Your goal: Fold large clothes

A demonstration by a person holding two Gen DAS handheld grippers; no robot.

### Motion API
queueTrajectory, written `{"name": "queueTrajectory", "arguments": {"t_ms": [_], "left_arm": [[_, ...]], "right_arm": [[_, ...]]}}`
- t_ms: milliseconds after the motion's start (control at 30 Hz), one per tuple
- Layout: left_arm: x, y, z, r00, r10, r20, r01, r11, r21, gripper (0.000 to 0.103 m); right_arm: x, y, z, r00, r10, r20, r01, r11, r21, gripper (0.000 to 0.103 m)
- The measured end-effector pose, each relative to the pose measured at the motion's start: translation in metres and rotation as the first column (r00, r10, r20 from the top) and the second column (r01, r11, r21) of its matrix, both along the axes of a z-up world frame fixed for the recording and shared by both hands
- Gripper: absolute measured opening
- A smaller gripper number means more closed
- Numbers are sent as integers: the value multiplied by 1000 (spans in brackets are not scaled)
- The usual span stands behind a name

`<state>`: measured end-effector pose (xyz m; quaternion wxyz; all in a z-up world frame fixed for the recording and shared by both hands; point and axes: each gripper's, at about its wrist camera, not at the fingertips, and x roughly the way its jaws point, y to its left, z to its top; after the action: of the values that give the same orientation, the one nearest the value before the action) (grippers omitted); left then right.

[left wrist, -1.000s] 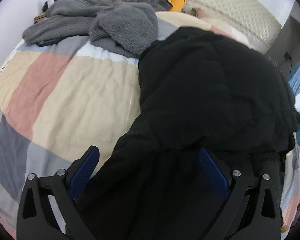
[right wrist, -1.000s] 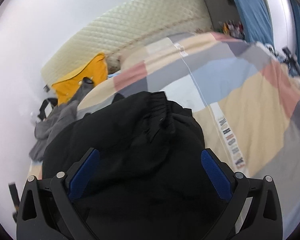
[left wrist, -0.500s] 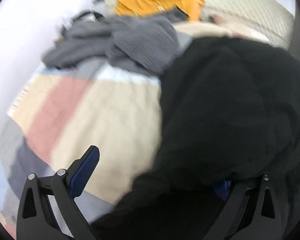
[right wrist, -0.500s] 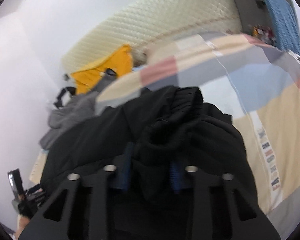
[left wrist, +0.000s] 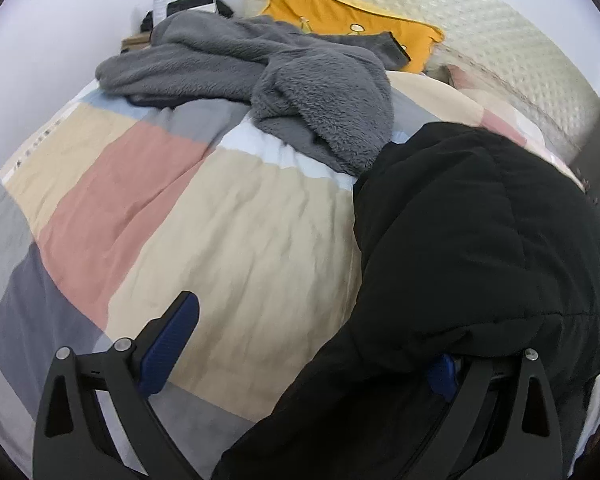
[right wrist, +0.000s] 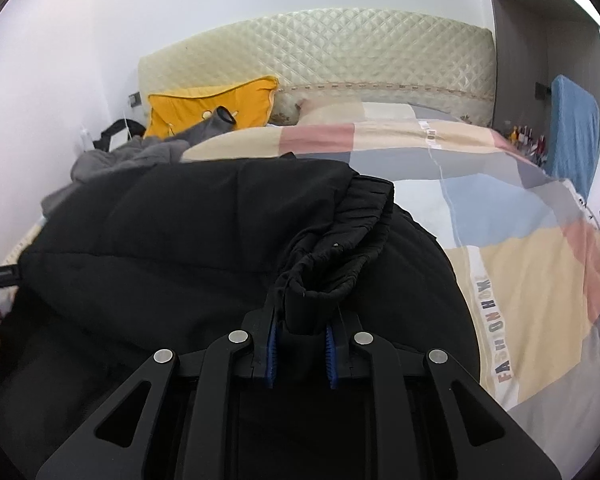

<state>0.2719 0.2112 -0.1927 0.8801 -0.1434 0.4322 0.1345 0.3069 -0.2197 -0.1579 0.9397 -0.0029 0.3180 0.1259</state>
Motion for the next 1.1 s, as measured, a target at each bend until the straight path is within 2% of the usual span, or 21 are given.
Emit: {"name": "queueTrajectory", "arguments": {"t_ms": [200,467,633,733,800,867,933,967,1033,1100], "left_arm": [[2,-6,-3,1000,-24,5,24,997,70,99],[7,-17,-12,999,-41,-5,41,983,181,99],[11,-23,-16,999,-49,-15,51,979,199,99],[12,-24,-14,999,-44,-14,45,979,197,99],[12,-23,-13,999,-28,-17,31,981,190,99],[13,-22,-10,1000,-5,-31,10,983,181,99],[11,-22,-7,999,3,-37,3,987,161,99],[10,-23,-5,999,4,-34,1,987,159,99],[7,-25,0,1000,-5,-29,10,986,169,99],[3,-27,4,1000,-15,-26,20,985,171,99]], "right_arm": [[9,6,-22,999,-28,-39,26,999,-44,15],[17,7,-36,999,-3,-53,-1,997,-81,15],[23,12,-45,999,3,-49,-9,993,-118,15],[20,8,-44,999,0,-49,-4,996,-90,15],[13,3,-43,1000,10,-20,-12,998,-60,18],[7,3,-40,1000,11,-13,-12,997,-70,19],[2,2,-34,1000,5,-23,-7,998,-62,24],[-1,1,-30,1000,1,-27,-3,998,-58,32],[-10,-1,-24,1000,1,-22,-2,999,-53,37],[-21,-5,-17,1000,2,-16,-2,999,-43,54]]}}
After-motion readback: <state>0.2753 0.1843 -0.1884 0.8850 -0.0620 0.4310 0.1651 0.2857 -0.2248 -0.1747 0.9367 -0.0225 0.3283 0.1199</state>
